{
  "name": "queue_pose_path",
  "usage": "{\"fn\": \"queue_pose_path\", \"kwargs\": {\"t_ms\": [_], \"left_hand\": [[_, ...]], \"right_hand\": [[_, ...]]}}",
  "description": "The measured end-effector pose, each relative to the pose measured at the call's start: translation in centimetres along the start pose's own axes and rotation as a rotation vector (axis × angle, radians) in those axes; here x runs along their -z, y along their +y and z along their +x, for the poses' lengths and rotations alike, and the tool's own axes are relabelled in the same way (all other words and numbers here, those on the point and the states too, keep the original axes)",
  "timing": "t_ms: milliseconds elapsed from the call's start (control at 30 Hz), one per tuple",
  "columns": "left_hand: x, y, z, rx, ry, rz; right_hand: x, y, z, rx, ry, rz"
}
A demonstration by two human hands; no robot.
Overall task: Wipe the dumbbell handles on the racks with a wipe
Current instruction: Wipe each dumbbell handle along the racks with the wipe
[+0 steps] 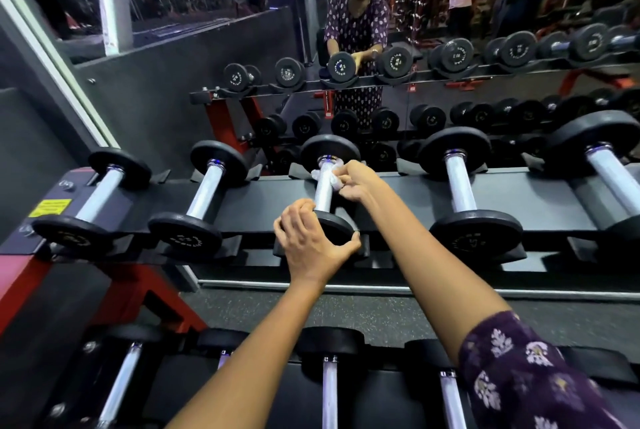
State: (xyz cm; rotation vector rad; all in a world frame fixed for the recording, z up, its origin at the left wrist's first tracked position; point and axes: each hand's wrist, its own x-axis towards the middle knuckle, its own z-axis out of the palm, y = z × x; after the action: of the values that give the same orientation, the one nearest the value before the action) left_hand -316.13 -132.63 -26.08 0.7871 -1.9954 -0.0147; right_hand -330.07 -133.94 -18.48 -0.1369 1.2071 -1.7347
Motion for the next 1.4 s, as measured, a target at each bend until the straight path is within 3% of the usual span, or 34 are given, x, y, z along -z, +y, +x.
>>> {"fn": "queue_pose_path", "kwargs": {"t_ms": [100,267,467,533,667,767,867,967,1200,1400], "left_hand": [[0.0,-0.2,0.0,-0.012,0.015,-0.003],[-0.2,0.0,0.0,-0.029,0.035,0.003],[-0.3,-0.3,0.0,-0.036,0.036,0.020],[-0.2,-0.2,-0.1,-0.037,0.032,0.020],[0.0,0.0,0.1,-0.029,0.018,0.022],[0.0,-0.1,-0.1,-0.028,-0.003,0.020],[0.0,-0.2,-0.1,-0.019,-0.008,0.013],[0.1,-0.3,0.0,-0.009,0.016,0.007],[-0.2,-0.2,-0.1,-0.011,0.026,0.031],[0.2,-0.1,-0.1,-0.002,0.012,0.035]], "right_hand": [[-0.3,0.0,0.3,0.038,0.047,0.043],[0.8,-2.1,0.6,0.029,0.083,-0.085],[-1.5,-0.8,-0.2,-0.023,-0.074,-0.048],[-1.1,-0.6,-0.1,0.003,-0.029,-0.066],[0.0,1.0,0.1,0.280,0.205,-0.494],[1.0,3.0,-1.1,0.721,0.314,-0.917],[1.9,3.8,-1.2,1.002,0.198,-1.094],[3.6,3.8,-1.0,0.987,0.042,-1.287],[4.2,3.1,0.1,1.014,-0.328,-1.422],[2.5,1.0,-0.4,0.961,-0.302,-1.635]]}}
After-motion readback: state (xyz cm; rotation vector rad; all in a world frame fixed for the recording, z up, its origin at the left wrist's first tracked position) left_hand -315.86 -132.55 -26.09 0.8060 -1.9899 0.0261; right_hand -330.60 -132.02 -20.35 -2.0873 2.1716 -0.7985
